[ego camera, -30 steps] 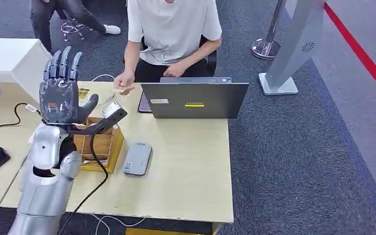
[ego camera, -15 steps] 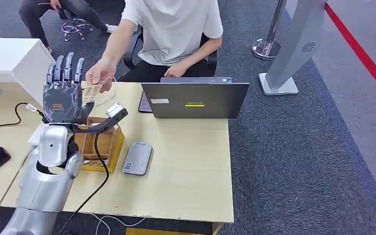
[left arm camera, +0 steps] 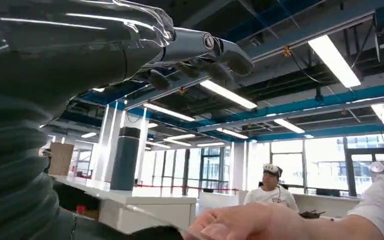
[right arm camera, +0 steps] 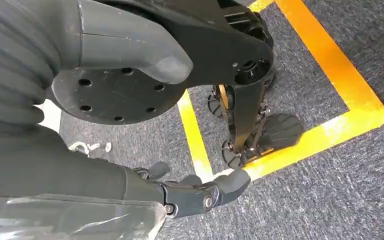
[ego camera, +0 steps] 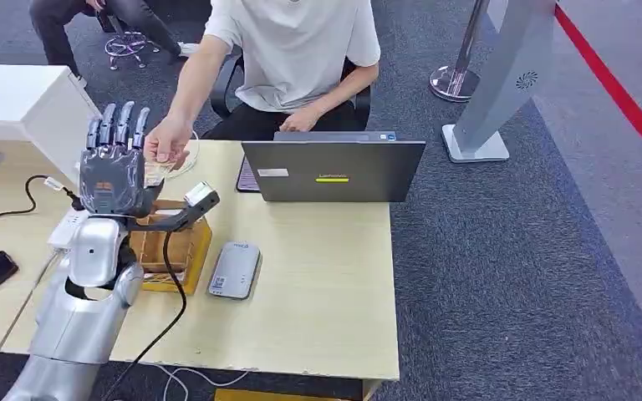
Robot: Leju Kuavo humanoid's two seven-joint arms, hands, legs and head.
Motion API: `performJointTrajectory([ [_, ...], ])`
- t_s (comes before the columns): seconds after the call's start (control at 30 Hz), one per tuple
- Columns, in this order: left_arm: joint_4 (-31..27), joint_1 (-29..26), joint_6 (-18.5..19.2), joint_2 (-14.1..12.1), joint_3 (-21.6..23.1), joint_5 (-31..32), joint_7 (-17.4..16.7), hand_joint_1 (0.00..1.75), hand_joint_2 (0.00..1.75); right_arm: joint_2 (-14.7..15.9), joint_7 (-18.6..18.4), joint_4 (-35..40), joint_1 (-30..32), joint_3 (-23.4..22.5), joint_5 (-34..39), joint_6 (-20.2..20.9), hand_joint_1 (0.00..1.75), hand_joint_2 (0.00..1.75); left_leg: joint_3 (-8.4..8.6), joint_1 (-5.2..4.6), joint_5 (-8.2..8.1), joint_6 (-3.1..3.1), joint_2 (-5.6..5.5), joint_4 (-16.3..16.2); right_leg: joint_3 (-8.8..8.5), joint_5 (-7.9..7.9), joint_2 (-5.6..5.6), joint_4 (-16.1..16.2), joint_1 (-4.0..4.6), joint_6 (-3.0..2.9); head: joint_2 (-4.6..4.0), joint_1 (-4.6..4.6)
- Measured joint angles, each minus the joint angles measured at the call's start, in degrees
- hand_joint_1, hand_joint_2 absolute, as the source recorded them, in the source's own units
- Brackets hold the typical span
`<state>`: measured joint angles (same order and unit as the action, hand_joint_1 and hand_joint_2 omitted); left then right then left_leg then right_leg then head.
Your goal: Pass the card to the sensor for recognition and then transmit it.
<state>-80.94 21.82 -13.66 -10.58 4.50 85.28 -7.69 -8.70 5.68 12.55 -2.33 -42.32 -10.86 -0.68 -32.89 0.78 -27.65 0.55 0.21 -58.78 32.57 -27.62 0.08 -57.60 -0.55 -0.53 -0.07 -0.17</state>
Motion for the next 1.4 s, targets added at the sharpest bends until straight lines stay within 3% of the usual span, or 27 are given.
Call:
performJointTrajectory([
  [0.6, 0.0, -0.8, 1.8, 0.0, 0.0, -2.9, 2.1, 1.75, 1.75, 0.0, 0.1, 0.0, 0.0, -0.8, -1.0, 0.1, 0.0, 1.75, -0.03, 0.0, 0.0, 0.0, 0.0, 0.0, 0.05, 0.0, 0.01, 0.0, 0.0, 0.0, 0.0, 0.0],
  [0.87, -0.6, -1.9, -1.1, 0.7, 0.1, -3.7, 3.2, 1.75, 1.75, -0.2, 0.2, 0.0, 0.0, -1.6, -1.4, 0.1, 0.0, 1.75, -0.03, 0.0, 0.0, 0.0, 0.0, 0.0, 0.04, 0.0, 0.0, 0.0, 0.0, 0.0, 0.0, 0.0],
  [1.1, -1.9, -3.3, -1.5, 1.8, 0.9, -3.7, 3.7, 1.75, 1.75, -0.3, 0.2, 0.0, 0.0, -2.0, -1.5, 0.1, 0.0, 1.75, -0.03, -0.01, 0.0, 0.0, -0.01, 0.0, 0.03, 0.0, -0.01, 0.0, -0.01, 0.0, 0.0, 0.0],
  [1.4, -8.9, -7.9, -0.9, 3.4, 6.3, -1.5, 4.3, 1.75, 1.75, -0.6, 0.7, 0.0, 0.0, -3.1, -1.5, 0.0, 0.0, 1.75, -0.04, -0.02, -0.03, -0.03, 0.0, 0.0, 0.03, -0.01, -0.01, 0.0, -0.01, 0.01, 0.0, 0.0],
])
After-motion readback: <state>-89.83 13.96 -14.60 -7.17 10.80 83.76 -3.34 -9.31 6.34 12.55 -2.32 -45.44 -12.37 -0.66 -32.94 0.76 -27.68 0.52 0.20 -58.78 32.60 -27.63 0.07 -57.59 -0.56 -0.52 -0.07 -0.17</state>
